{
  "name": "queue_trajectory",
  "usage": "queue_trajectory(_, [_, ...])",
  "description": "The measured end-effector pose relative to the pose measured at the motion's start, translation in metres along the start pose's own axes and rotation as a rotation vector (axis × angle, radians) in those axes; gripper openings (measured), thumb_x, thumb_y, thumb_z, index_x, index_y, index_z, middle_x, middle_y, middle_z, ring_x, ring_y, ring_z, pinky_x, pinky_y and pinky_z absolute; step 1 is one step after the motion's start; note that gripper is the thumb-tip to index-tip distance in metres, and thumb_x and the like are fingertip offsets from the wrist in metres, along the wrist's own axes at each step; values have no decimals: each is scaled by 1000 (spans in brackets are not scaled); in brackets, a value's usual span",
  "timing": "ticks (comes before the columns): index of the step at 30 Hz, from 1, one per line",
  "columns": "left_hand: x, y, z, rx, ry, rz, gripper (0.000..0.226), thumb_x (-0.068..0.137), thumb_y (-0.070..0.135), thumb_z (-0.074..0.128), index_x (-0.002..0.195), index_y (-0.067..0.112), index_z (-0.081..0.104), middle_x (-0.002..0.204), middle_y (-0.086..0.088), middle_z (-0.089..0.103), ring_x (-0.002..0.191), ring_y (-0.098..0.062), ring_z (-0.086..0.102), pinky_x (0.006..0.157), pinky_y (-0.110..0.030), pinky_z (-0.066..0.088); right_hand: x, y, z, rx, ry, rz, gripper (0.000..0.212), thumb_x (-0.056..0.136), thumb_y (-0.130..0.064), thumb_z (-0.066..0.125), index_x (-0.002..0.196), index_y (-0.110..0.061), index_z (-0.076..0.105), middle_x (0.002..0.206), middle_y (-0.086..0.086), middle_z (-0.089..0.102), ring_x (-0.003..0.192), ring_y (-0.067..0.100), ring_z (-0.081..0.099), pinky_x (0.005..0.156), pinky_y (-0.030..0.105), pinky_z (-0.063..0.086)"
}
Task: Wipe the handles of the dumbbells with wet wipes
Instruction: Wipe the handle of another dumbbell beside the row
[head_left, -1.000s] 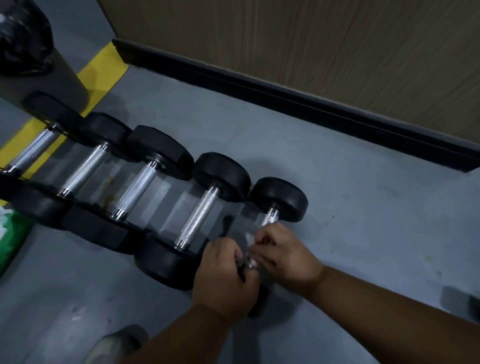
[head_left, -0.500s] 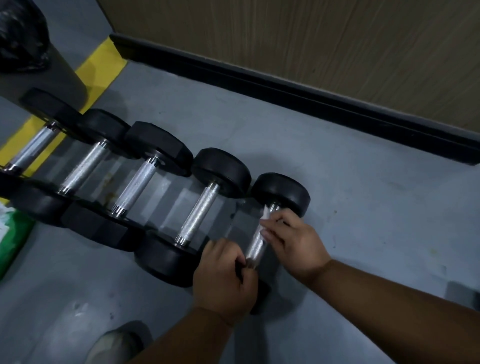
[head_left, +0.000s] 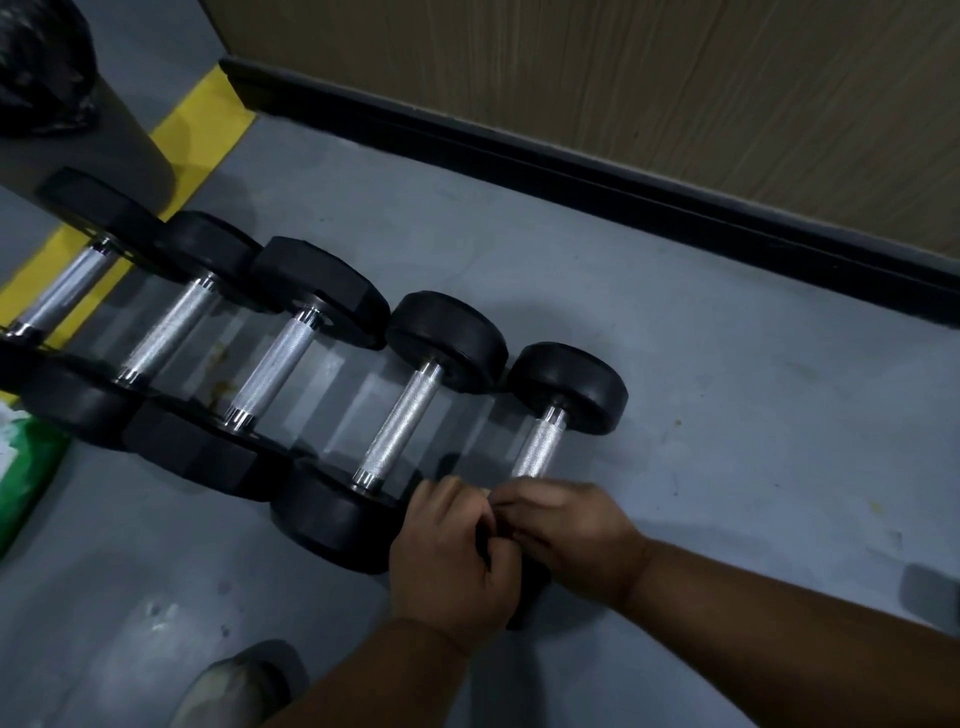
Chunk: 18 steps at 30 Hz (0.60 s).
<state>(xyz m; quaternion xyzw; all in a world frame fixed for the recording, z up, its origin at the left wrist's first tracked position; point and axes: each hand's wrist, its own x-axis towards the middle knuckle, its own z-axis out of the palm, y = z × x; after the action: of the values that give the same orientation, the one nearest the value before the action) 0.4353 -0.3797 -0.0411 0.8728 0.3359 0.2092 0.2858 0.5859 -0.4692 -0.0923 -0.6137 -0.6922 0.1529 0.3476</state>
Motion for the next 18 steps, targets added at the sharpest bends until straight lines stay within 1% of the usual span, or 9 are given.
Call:
queue_trajectory(2, [1,-1,0,0,3,3,7,67,19,49,64,17,43,70,0,44,71,-27,45,59,-42,36,9,14,-7,-33,67,11,21,99,-25,66,114,-16,76,121,-4,72,107,11,70,90,29,57])
queue_trajectory(5, [-1,-1,-1,-17,10,-2,8,67,18,50,64,16,43,70,1,43,70,-25,43,58,-42,35,16,23,-14,-69,281,200,20,95,-26,69,111,-18,79,118,-9,73,106,3,69,91,29,57])
queue_trajectory(6, [-1,-1,-1,-18,8,4,8,67,18,49,64,15,43,70,1,43,71,-26,44,58,-43,36,16,19,-12,-69,295,219,21,96,-25,67,111,-17,78,119,-8,73,106,4,70,90,30,57])
queue_trajectory(7, [-1,-1,-1,-16,5,14,7,67,18,49,64,15,43,71,0,44,71,-27,44,58,-44,37,12,13,-5,-65,254,179,23,97,-25,64,113,-15,77,119,-5,73,106,7,70,90,30,57])
queue_trajectory(9, [0,-3,-1,-15,0,34,7,66,18,49,65,14,44,71,-2,44,70,-30,43,59,-46,38,5,1,2,15,84,31,28,102,-27,57,117,-11,74,120,1,72,106,14,70,91,28,56])
queue_trajectory(11, [1,-3,-1,-21,-2,32,7,66,18,49,65,14,43,71,-2,43,70,-30,43,58,-46,38,7,4,-1,53,-13,-17,28,103,-29,54,115,-13,74,119,0,72,104,14,69,91,25,56])
queue_trajectory(13, [2,-3,-2,-18,1,17,7,66,19,48,64,15,43,71,-1,43,70,-29,43,57,-45,37,18,14,-9,-7,66,77,23,100,-28,61,110,-15,77,117,-4,74,103,8,70,89,26,56])
queue_trajectory(16, [0,-1,-2,-14,0,6,7,66,18,48,64,14,42,70,0,42,70,-28,42,56,-46,37,26,26,-19,-17,292,293,10,89,-13,76,99,-13,79,113,-4,73,98,5,69,84,27,57])
queue_trajectory(18, [0,-2,-2,-13,2,12,7,66,17,48,64,13,42,70,-1,42,70,-28,42,56,-47,36,25,19,-17,-36,279,272,5,88,-13,76,92,-11,77,107,-2,70,93,7,67,82,23,55])
